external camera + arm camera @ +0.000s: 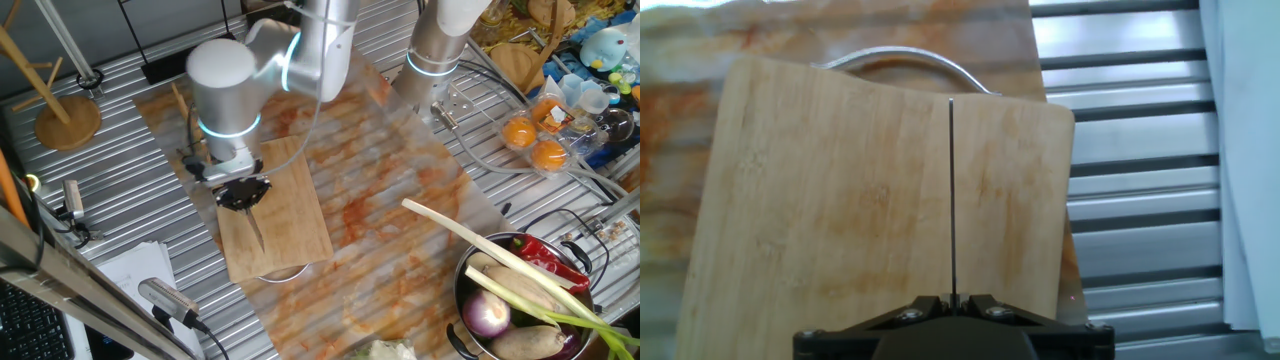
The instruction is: Chop the scallions
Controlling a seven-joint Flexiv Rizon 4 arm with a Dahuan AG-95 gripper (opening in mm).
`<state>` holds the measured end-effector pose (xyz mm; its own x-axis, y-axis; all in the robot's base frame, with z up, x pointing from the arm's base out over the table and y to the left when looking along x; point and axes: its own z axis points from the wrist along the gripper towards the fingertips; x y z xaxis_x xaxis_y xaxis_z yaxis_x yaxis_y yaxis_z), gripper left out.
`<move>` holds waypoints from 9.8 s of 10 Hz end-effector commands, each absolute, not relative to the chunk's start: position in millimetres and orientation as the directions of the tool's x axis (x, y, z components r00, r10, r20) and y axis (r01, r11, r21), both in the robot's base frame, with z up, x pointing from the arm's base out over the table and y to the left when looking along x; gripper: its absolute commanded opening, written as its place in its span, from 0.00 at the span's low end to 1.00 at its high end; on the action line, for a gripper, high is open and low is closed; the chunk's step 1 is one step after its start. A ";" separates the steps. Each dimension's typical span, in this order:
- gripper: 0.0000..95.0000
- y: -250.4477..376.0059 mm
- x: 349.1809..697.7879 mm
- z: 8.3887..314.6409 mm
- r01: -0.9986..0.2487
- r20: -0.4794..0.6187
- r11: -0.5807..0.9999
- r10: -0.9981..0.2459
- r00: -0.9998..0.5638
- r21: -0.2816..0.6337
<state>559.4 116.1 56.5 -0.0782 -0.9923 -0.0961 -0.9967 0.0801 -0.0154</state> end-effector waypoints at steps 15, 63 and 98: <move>0.00 122.4 557.6 50.2 -0.986 -0.129 0.116 -0.983 -0.132 0.123; 0.00 51.9 516.7 75.3 -0.638 0.052 0.770 -0.637 -0.769 0.006; 0.00 49.8 522.1 44.3 -0.570 0.067 0.821 -0.571 -0.819 0.024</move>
